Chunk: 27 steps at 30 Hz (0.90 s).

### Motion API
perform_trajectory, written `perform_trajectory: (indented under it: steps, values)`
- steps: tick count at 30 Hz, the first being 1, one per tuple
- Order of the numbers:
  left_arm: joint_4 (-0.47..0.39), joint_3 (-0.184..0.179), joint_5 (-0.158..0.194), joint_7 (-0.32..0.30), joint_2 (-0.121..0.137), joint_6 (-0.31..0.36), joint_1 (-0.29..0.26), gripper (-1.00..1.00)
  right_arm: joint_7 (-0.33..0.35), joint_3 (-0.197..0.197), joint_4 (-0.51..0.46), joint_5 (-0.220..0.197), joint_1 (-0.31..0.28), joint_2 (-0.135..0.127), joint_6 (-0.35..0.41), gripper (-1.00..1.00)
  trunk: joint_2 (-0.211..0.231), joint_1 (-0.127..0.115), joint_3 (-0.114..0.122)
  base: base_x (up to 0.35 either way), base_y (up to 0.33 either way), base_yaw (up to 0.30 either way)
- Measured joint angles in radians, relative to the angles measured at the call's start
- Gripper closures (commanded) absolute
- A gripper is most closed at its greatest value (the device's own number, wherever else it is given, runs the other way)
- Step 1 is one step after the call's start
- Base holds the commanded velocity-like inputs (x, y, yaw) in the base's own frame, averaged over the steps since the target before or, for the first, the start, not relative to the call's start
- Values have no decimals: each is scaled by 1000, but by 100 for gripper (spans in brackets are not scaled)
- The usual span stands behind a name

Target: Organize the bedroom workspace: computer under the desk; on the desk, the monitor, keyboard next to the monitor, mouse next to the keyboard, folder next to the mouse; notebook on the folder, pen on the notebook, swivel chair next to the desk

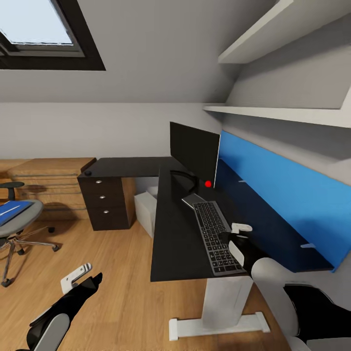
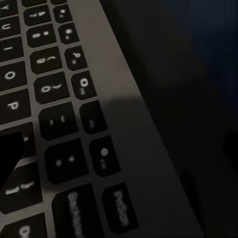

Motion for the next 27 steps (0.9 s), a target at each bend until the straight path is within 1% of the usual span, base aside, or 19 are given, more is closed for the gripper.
perform_trajectory:
  steps: [5,14,27]
  values:
    - [0,0,0,1,0,0,0,-100,0,0,0,0,0,0,0,-100,0,0,0,-46,0,0]
    - [0,0,0,1,0,0,0,-100,0,0,12,-1,0,0,-1,-100,0,0,0,-240,0,0]
    - [0,-2,0,1,-2,-1,0,-100,0,0,16,1,0,0,1,-100,0,0,0,-86,23,0]
